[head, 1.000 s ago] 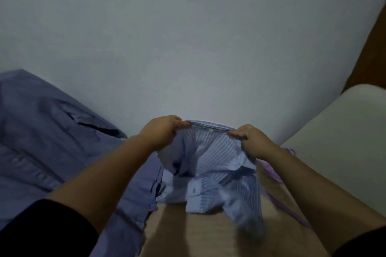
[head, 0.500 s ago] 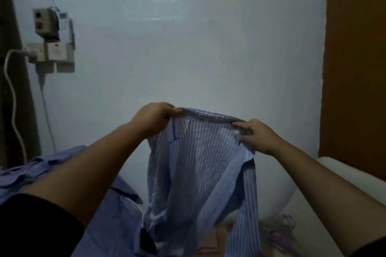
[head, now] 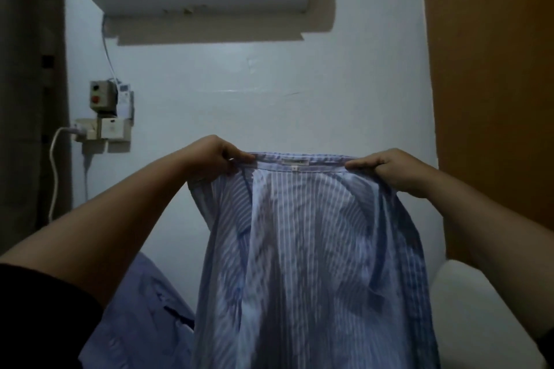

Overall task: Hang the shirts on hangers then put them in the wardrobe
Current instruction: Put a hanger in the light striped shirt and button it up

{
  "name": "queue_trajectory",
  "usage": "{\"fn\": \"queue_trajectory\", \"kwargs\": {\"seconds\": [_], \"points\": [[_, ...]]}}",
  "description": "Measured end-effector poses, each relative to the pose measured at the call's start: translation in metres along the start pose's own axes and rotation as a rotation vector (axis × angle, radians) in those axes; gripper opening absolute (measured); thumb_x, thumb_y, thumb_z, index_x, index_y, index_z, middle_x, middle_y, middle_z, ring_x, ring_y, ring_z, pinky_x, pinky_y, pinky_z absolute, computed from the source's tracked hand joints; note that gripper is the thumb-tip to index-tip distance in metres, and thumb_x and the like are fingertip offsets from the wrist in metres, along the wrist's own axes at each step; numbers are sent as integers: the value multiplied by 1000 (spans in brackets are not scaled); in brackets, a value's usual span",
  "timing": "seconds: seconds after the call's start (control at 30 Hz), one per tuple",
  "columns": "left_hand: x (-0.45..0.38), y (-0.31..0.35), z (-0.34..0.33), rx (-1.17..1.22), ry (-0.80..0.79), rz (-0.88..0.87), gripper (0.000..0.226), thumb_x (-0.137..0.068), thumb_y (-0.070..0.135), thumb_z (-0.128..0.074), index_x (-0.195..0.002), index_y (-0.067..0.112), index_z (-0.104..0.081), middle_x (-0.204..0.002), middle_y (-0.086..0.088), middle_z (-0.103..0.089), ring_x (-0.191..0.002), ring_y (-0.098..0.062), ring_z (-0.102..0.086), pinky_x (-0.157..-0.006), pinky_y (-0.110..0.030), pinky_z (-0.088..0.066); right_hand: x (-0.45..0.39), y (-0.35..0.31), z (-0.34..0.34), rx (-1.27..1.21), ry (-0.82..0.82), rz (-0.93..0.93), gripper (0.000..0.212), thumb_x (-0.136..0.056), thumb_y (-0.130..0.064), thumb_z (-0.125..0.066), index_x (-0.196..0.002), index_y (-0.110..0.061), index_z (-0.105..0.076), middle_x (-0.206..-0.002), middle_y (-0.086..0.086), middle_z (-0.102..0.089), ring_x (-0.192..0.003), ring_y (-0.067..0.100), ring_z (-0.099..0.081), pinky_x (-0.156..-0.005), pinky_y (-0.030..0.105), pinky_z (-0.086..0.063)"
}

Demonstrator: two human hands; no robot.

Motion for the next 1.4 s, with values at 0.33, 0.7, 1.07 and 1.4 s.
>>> {"fn": "queue_trajectory", "kwargs": {"seconds": [0.33,0.7,1.07,1.4], "points": [[42,25,34,-71,-79,66,52,-79,21,-76,-127,32,-60,-110,11,-58,-91,-7,-51,-83,-24,-36,30,-37,21,-100,-46,78,38,-77,-8,-73,-114,-14,-68,-109,-2,-64,-96,8,-57,-89,25,-43],[54,51,51,-410,126,-112,53,-84,19,-72,-133,31,-55,-132,-4,-61,-113,-26,-58,-86,-29,-43,43,-58,35,314,173,219,44,-85,-14,-68,-128,-18,-58,-109,10,-58,-101,23,-51,-76,24,-31],[72,44,19,-366,-90,-41,53,-80,23,-76,-129,33,-59,-127,-1,-63,-93,-14,-53,-80,-25,-38,70,-30,9,282,38,142,42,-85,-16,-67,-126,-21,-59,-91,-4,-53,-96,16,-49,-76,22,-30],[66,-15,-132,-259,-370,24,55,-76,26,-79,-127,34,-61,-129,4,-63,-109,-15,-59,-92,-25,-42,67,89,-97,251,-204,-75,42,-86,-15,-66,-128,-20,-59,-96,-7,-57,-91,10,-51,-67,16,-34]]}}
Point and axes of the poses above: each hand's wrist, its own x-axis away from the middle knuckle, its own z-axis out of the back of the hand, y = z × x, the point moved 7 cm from there along -x, towards the middle knuckle
